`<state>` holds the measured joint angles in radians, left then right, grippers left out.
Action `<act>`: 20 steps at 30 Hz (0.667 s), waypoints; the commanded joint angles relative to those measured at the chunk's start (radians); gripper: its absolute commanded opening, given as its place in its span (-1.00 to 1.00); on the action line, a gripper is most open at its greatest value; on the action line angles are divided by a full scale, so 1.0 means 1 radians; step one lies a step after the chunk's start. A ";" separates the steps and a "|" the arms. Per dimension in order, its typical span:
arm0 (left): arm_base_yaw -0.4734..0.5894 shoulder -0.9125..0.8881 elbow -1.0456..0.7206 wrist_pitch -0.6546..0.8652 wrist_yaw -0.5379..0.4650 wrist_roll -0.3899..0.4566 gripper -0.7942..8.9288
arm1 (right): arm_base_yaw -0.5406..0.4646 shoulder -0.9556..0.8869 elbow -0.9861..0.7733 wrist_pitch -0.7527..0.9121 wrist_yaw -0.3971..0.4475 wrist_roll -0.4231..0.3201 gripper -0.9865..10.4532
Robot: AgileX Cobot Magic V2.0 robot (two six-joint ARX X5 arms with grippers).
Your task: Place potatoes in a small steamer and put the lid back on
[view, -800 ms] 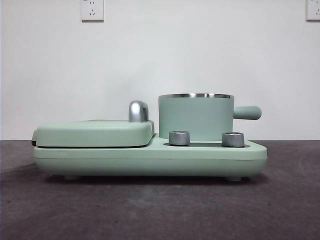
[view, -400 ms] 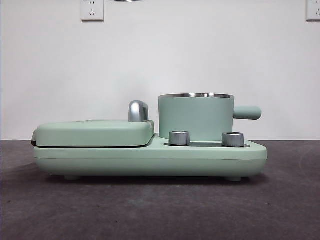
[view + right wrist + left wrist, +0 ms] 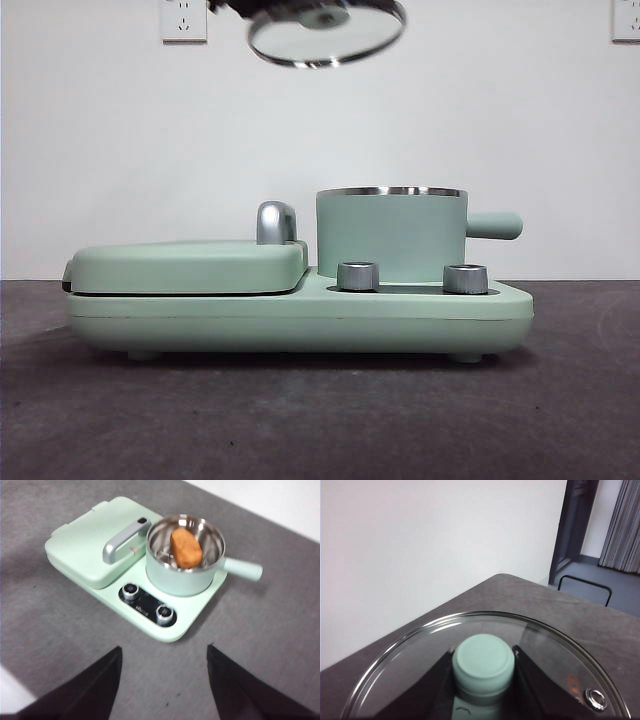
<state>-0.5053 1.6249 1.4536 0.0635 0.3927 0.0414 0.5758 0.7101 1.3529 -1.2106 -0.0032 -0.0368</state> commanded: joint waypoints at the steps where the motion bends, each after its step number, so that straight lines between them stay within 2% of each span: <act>1: -0.017 0.043 0.029 0.083 0.006 -0.034 -0.82 | 0.007 -0.012 0.008 -0.020 0.003 0.064 -0.37; 13: -0.039 0.255 0.189 0.085 0.005 -0.032 -0.82 | 0.007 -0.019 0.008 -0.047 0.004 0.055 -0.37; 20: -0.048 0.309 0.203 0.081 -0.003 0.015 -0.82 | 0.007 -0.019 0.008 -0.047 0.005 0.056 -0.37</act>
<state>-0.5415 1.9171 1.6207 0.1196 0.3901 0.0372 0.5758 0.6830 1.3518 -1.2671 0.0002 0.0082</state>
